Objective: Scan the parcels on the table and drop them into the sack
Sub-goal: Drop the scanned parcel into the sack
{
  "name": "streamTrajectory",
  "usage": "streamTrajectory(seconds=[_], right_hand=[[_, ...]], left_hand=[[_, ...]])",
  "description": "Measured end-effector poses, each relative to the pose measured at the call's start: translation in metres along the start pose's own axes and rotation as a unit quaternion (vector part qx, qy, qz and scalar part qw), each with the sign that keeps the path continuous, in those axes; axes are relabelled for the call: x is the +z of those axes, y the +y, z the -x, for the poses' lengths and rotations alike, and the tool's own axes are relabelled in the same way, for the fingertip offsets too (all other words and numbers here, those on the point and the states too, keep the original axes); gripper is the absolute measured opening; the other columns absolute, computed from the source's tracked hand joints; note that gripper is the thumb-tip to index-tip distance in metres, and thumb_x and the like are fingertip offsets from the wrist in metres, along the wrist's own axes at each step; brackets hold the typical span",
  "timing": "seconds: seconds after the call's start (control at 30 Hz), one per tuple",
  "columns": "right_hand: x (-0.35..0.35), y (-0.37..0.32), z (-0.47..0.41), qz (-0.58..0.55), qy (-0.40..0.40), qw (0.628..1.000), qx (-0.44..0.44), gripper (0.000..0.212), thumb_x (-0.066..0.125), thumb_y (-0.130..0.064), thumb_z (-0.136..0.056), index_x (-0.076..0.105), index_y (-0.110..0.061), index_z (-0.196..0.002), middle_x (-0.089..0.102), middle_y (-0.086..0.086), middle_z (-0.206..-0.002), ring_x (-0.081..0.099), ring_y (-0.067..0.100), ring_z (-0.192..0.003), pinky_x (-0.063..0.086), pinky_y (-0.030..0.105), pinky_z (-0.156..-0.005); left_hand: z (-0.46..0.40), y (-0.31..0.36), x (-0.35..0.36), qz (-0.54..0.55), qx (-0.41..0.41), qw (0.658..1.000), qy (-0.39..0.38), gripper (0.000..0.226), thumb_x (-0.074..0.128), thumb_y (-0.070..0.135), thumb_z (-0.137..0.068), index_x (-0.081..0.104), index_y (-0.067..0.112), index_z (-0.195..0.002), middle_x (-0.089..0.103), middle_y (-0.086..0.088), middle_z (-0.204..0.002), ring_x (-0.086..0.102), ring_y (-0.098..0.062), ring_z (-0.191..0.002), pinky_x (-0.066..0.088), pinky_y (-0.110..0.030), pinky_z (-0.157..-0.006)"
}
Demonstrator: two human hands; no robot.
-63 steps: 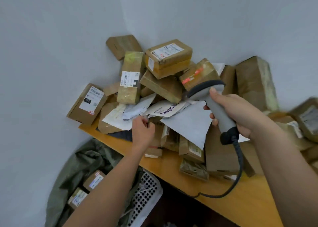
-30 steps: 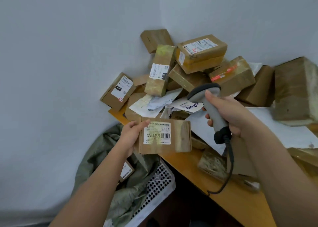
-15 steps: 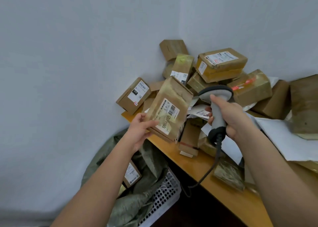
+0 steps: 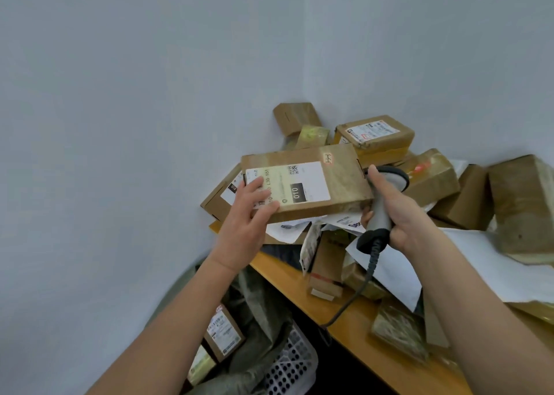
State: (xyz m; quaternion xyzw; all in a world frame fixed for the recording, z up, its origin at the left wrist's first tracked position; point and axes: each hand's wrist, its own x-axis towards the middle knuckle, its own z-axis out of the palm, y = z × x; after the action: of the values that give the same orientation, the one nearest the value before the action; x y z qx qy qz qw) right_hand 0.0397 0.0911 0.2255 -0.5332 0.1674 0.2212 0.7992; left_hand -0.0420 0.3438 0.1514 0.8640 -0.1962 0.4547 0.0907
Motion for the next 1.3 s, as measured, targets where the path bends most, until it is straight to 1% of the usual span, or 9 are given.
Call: streamTrajectory(seconds=[0.13,0.23,0.3,0.37,0.5,0.6,0.77,1.07,1.3], right_hand=[[-0.004,-0.004,-0.004,0.021,-0.004,1.000,-0.017,0.028,0.081,-0.023,-0.077,0.061,-0.008,-0.091,0.057,0.010,-0.082,0.044,0.015,-0.053,0.043,0.020,-0.039],[-0.007,-0.004,-0.011,-0.004,0.016,1.000,-0.019,0.032,0.081,-0.021,-0.077,0.061,-0.006,-0.096,0.059,0.009,-0.080,0.045,0.014,-0.052,0.043,0.019,-0.040],[-0.008,-0.004,-0.017,-0.027,0.037,0.999,-0.019,0.036,0.082,-0.023,-0.077,0.060,-0.007,-0.101,0.059,0.008,-0.079,0.045,0.014,-0.052,0.043,0.020,-0.041],[-0.007,-0.003,-0.024,-0.054,0.056,0.997,-0.018,0.035,0.081,-0.025,-0.078,0.059,-0.008,-0.100,0.057,0.007,-0.075,0.046,0.014,-0.049,0.043,0.020,-0.040],[0.004,0.009,-0.036,-0.083,0.090,0.992,-0.014,0.059,0.083,-0.025,-0.076,0.054,-0.006,-0.123,0.059,0.008,-0.072,0.047,0.014,-0.040,0.043,0.021,-0.038],[0.012,0.020,-0.040,-0.061,0.086,0.994,-0.018,0.068,0.085,-0.026,-0.074,0.053,-0.004,-0.130,0.062,0.009,-0.079,0.051,0.015,-0.046,0.043,0.021,-0.038],[0.023,0.033,-0.032,0.032,0.059,0.997,-0.032,0.067,0.085,-0.028,-0.073,0.052,0.000,-0.125,0.064,0.014,-0.095,0.057,0.019,-0.056,0.048,0.026,-0.044],[0.024,0.017,-0.008,0.285,-0.047,0.956,-0.043,0.042,0.060,-0.040,-0.095,0.051,-0.006,-0.118,0.055,0.012,-0.089,0.055,0.016,-0.065,0.049,0.028,-0.052],[0.053,-0.012,0.037,0.321,-0.195,0.921,-0.103,0.033,0.053,-0.036,-0.099,0.059,-0.005,-0.111,0.059,0.009,-0.079,0.056,0.014,-0.060,0.051,0.025,-0.054]], left_hand=[[-0.010,-0.002,0.006,-0.004,-0.034,0.999,0.001,0.029,0.058,0.002,-0.088,0.047,0.013,-0.112,0.040,-0.012,-0.122,0.040,-0.043,-0.127,0.027,-0.048,-0.117],[-0.019,0.008,0.007,0.019,-0.230,0.972,-0.051,0.064,0.079,0.007,-0.074,0.040,0.019,-0.122,0.029,-0.004,-0.133,0.030,-0.027,-0.131,0.043,-0.037,-0.106],[-0.028,0.015,0.006,0.110,-0.420,0.899,-0.053,0.082,0.085,0.026,-0.073,0.031,0.017,-0.135,0.027,-0.001,-0.134,0.031,-0.014,-0.126,0.039,-0.018,-0.101],[-0.036,0.018,0.005,0.237,-0.566,0.785,-0.088,0.080,0.076,0.044,-0.080,0.031,0.016,-0.140,0.038,-0.001,-0.137,0.043,-0.014,-0.122,0.043,-0.025,-0.100],[-0.046,0.043,0.010,0.413,-0.584,0.654,-0.245,0.056,0.061,0.058,-0.085,0.048,0.026,-0.130,0.057,0.003,-0.132,0.059,-0.011,-0.113,0.047,-0.037,-0.102],[-0.060,0.055,0.021,0.483,-0.640,0.578,-0.150,0.070,0.066,0.061,-0.079,0.043,0.022,-0.132,0.059,-0.002,-0.128,0.062,-0.020,-0.113,0.048,-0.042,-0.102],[-0.065,0.054,0.036,0.578,-0.703,0.413,0.018,0.040,0.067,0.025,-0.091,0.051,0.015,-0.127,0.068,-0.011,-0.109,0.065,-0.034,-0.109,0.051,-0.051,-0.097],[-0.029,0.004,0.019,0.480,-0.766,0.423,0.057,0.054,0.066,-0.001,-0.087,0.045,0.023,-0.130,0.065,-0.010,-0.117,0.071,-0.030,-0.085,0.058,-0.043,-0.058],[-0.002,-0.005,0.015,0.385,-0.797,0.464,-0.027,0.047,0.069,0.005,-0.087,0.055,0.013,-0.131,0.069,-0.004,-0.103,0.066,-0.022,-0.088,0.049,-0.035,-0.064]])
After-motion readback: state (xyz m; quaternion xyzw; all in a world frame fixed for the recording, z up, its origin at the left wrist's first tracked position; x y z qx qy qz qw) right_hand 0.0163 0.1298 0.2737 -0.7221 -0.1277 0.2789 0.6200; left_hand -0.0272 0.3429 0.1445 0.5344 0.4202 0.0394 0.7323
